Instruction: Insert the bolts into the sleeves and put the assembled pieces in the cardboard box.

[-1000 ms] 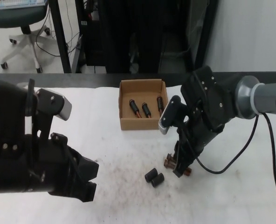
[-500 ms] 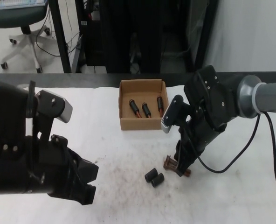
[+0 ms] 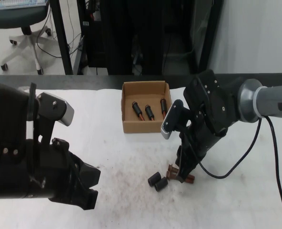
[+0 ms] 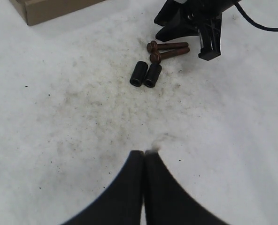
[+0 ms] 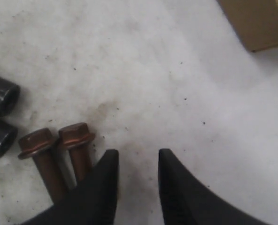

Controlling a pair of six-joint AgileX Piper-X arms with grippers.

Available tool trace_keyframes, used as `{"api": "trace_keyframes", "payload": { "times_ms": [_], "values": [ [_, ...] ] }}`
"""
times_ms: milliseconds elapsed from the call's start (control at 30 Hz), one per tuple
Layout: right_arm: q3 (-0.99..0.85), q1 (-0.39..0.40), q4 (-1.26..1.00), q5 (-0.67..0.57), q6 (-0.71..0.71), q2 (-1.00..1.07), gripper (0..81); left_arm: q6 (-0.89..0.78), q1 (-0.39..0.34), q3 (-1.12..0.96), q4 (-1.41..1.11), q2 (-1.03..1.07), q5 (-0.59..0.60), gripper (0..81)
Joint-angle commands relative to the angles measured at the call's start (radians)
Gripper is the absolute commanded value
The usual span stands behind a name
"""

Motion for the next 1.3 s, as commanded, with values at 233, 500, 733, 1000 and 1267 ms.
{"api": "trace_keyframes", "payload": {
  "times_ms": [233,500,733,1000,1267],
  "values": [
    [-0.027,0.002,0.040,-0.049,-0.005,-0.072,27.7,0.004,-0.004,-0.002,-0.003,0.001,-0.003,0.3],
    [0.012,0.002,0.075,-0.091,-0.005,-0.072,27.7,0.004,-0.004,-0.002,-0.003,0.001,-0.003,0.3],
    [0.016,0.007,0.054,-0.092,-0.005,-0.069,27.7,0.004,-0.004,-0.002,-0.003,0.001,-0.003,0.3],
    [0.016,0.031,0.036,-0.098,-0.005,-0.067,27.7,0.011,-0.004,-0.002,-0.003,0.001,-0.007,0.3],
    [0.016,0.041,0.009,-0.100,-0.005,-0.067,27.7,0.019,-0.004,-0.002,-0.003,0.001,-0.007,0.3]
  ]
}}
